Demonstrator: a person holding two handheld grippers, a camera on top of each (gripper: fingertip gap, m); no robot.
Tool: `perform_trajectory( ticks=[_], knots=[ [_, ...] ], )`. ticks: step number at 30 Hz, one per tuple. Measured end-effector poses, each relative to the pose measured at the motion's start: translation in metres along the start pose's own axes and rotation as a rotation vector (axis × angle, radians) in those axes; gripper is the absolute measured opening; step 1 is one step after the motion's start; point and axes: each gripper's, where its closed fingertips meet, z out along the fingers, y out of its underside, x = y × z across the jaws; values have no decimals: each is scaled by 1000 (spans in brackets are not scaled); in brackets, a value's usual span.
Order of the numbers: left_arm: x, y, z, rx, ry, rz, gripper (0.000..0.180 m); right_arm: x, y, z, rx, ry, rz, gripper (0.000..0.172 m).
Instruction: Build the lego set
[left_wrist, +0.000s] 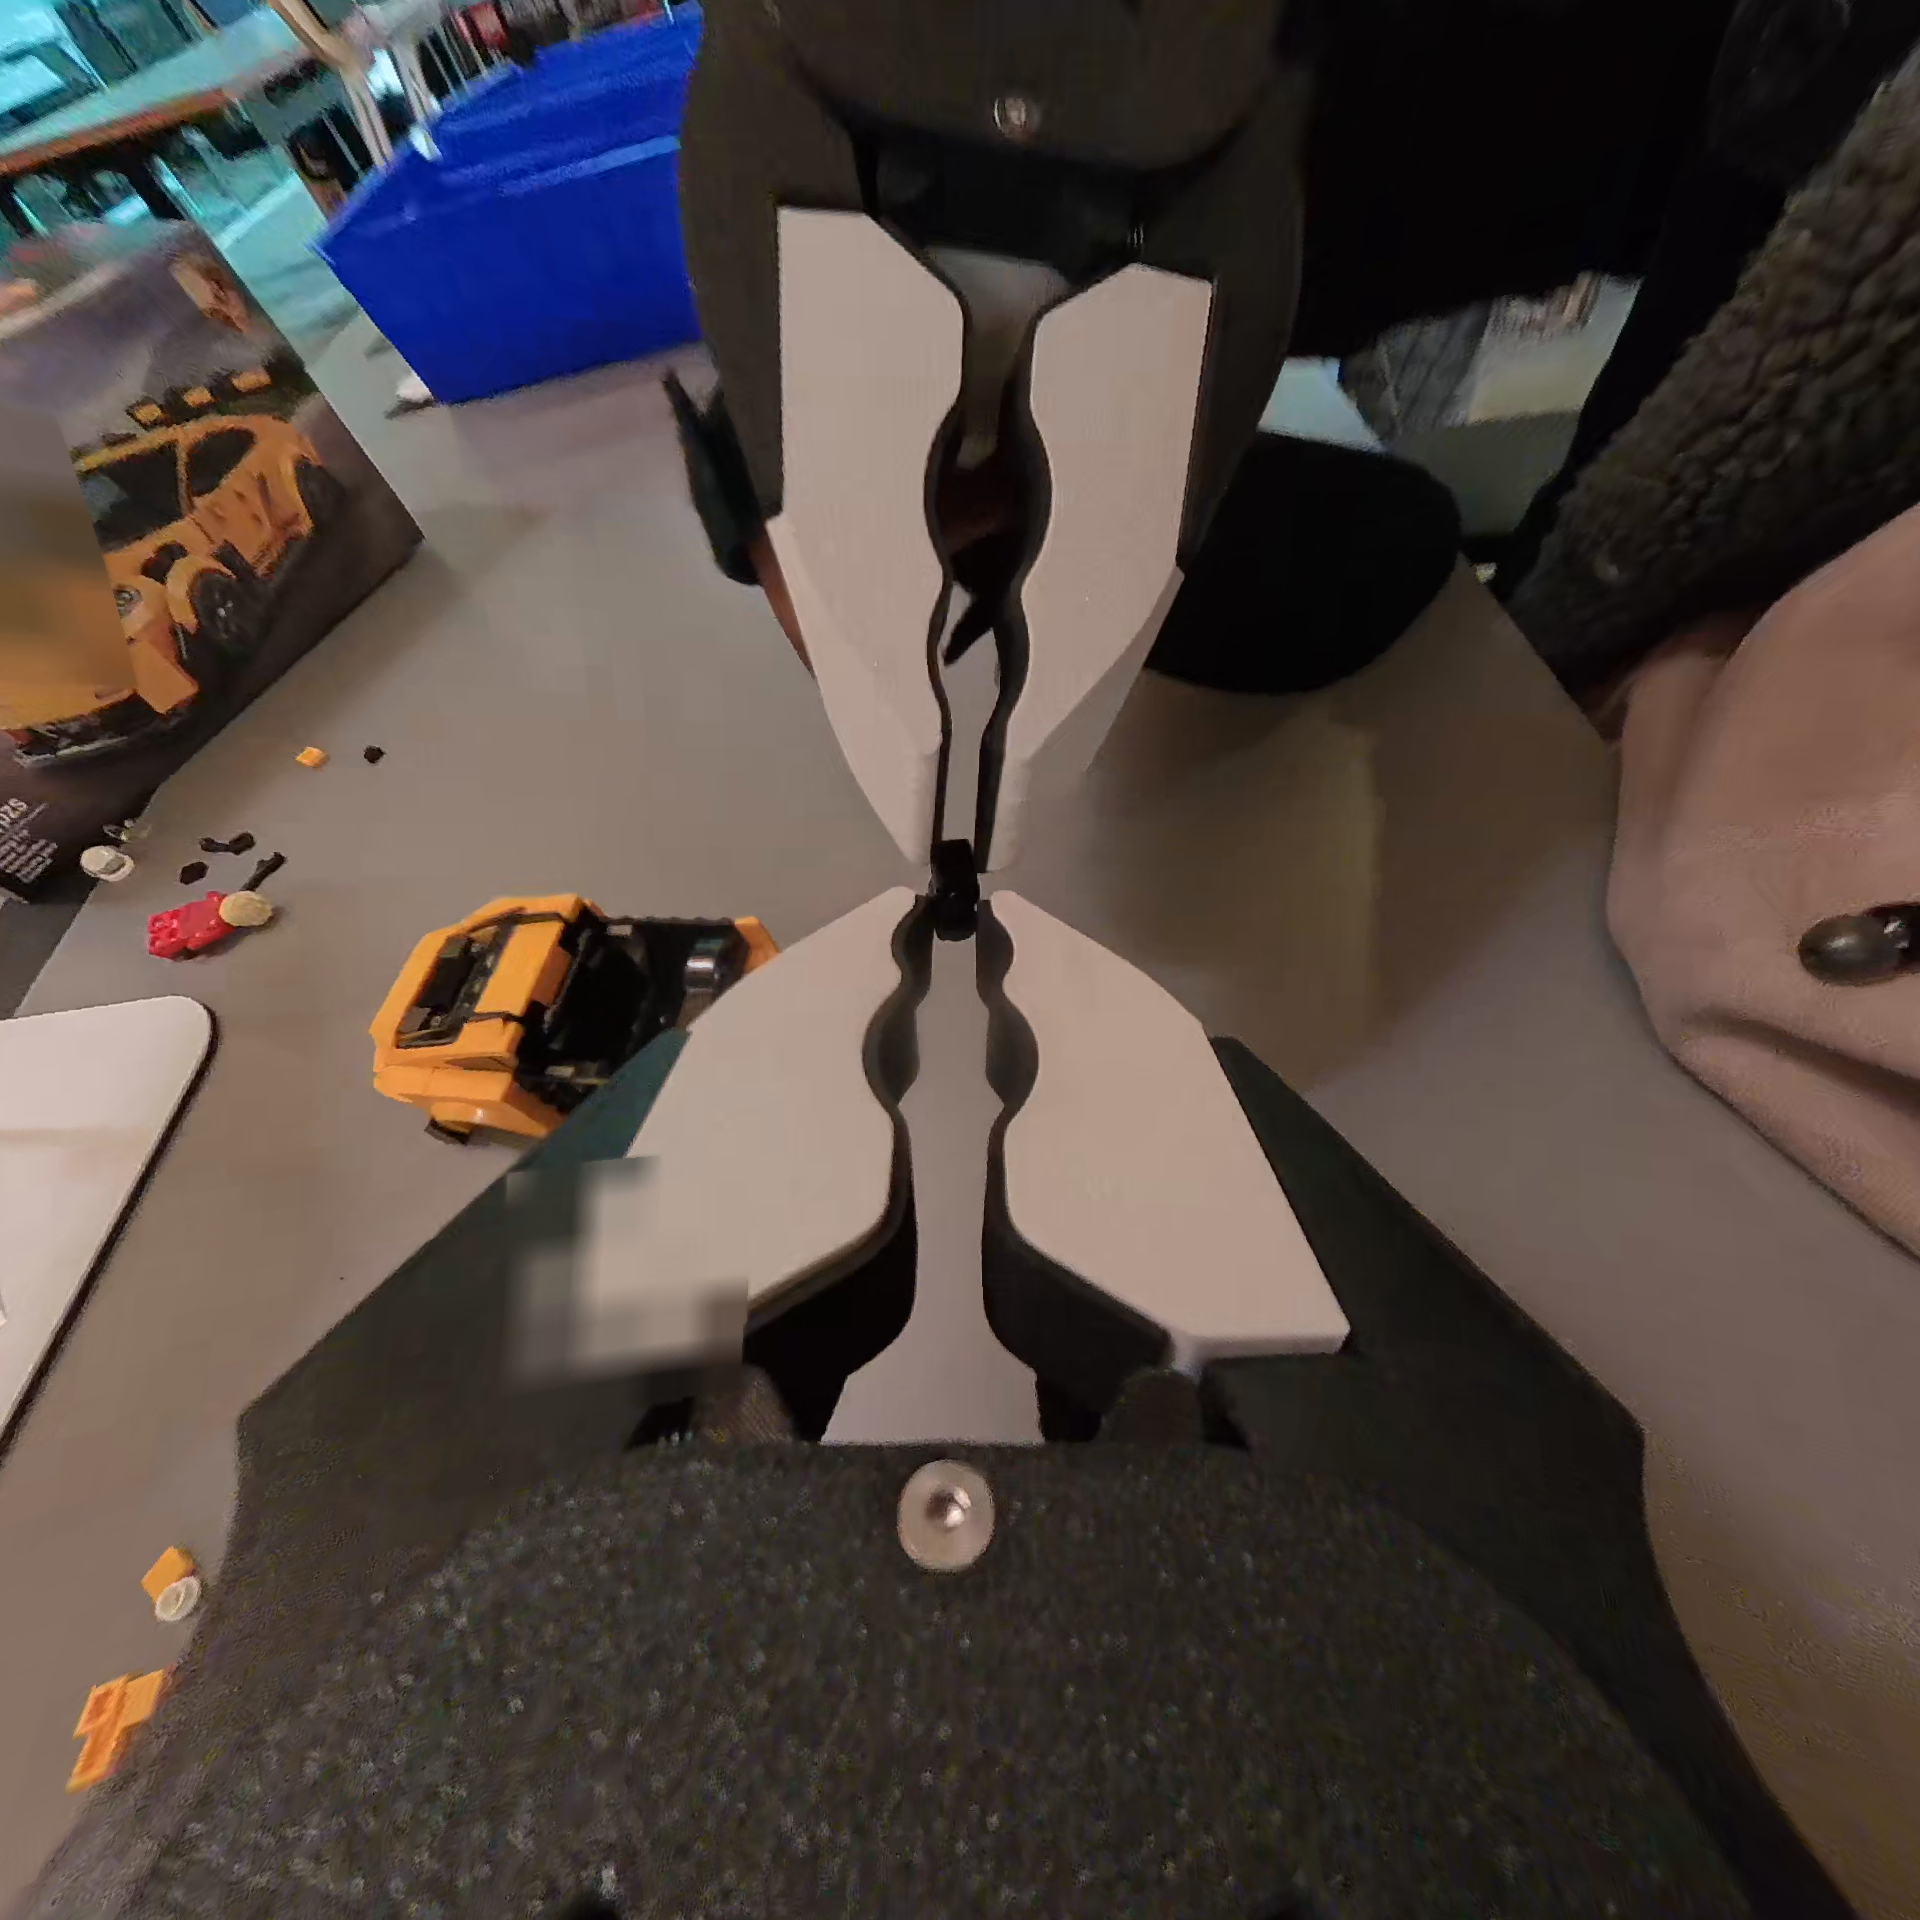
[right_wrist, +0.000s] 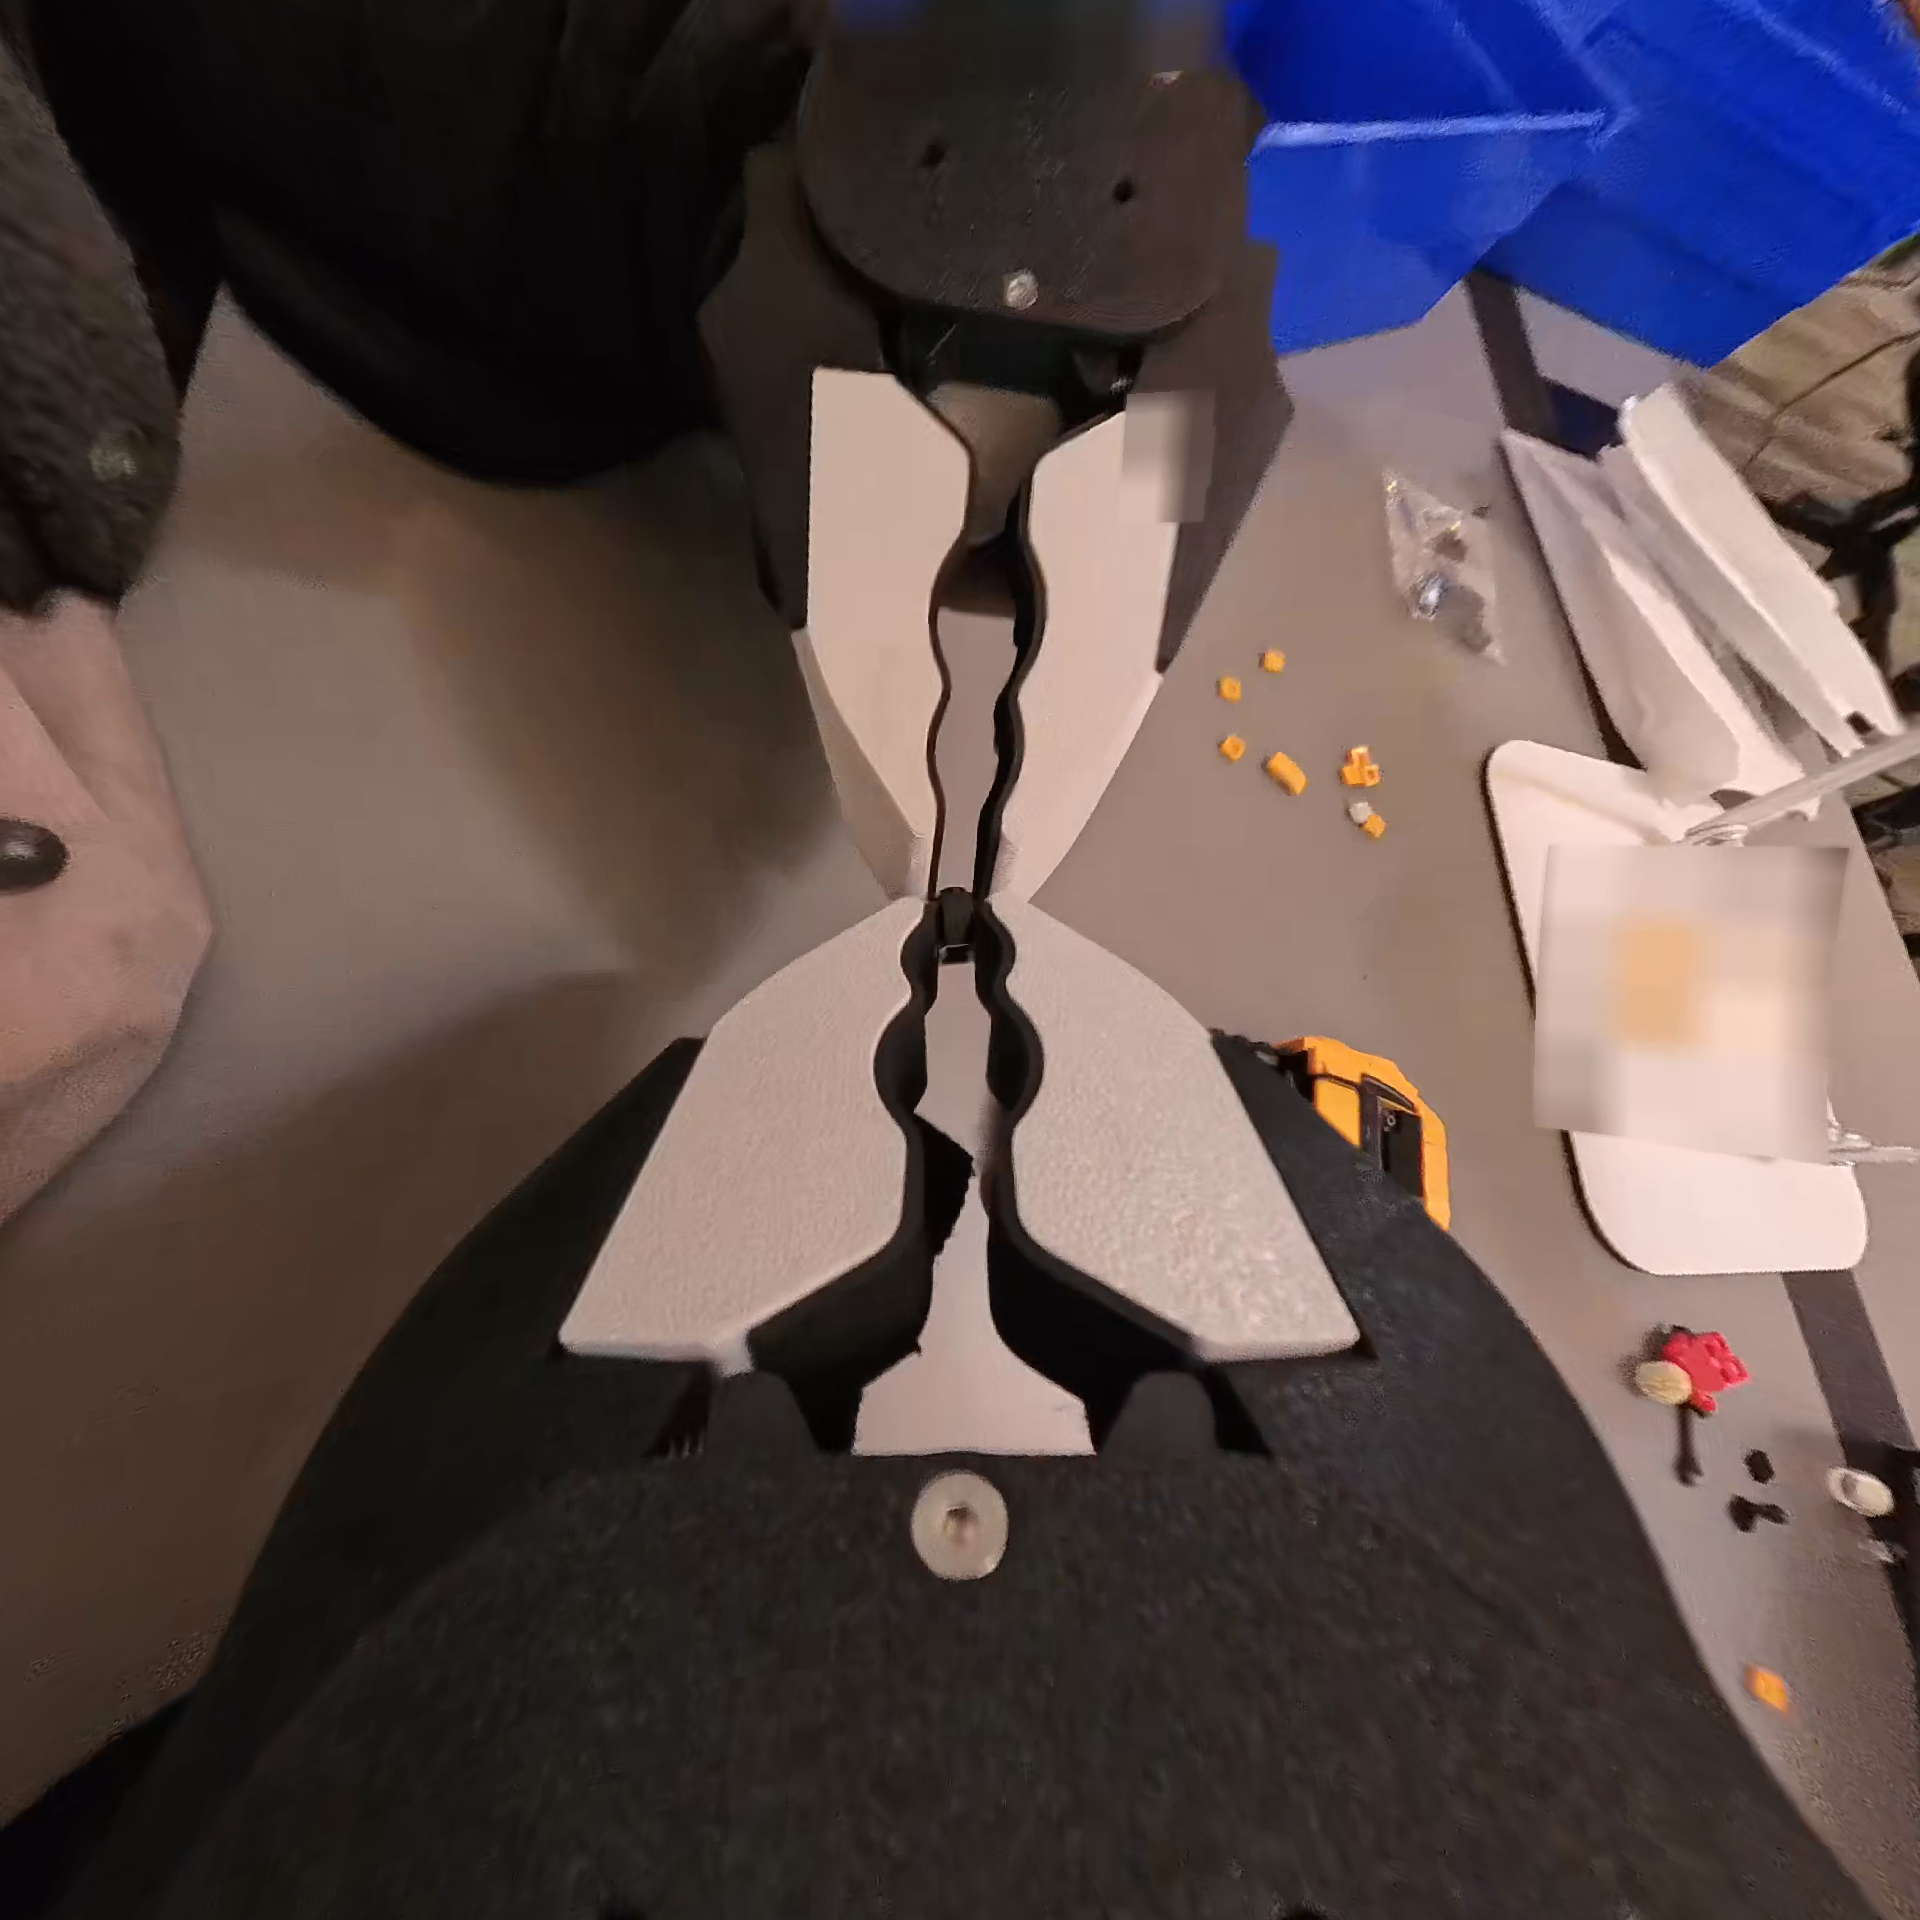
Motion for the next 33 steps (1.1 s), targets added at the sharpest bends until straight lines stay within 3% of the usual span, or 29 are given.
perform_trajectory(
  ticks=[8, 15, 22, 33],
  knots=[
    [-4, -44, -19, 297, 8, -96, 15, 18, -41, -40, 533, 68, 290, 5],
    [-3, -55, -26, 359, 21, -120, 8, 14, -47, -42, 603, 82, 284, 0],
    [-3, -41, -19, 256, 7, -82, 8, 9, -34, -36, 487, 55, 264, 0],
    [6, -4, 3, 4, 8, 23, 8, -5, 5, -5, -13, -26, 7, 10]
  ],
)
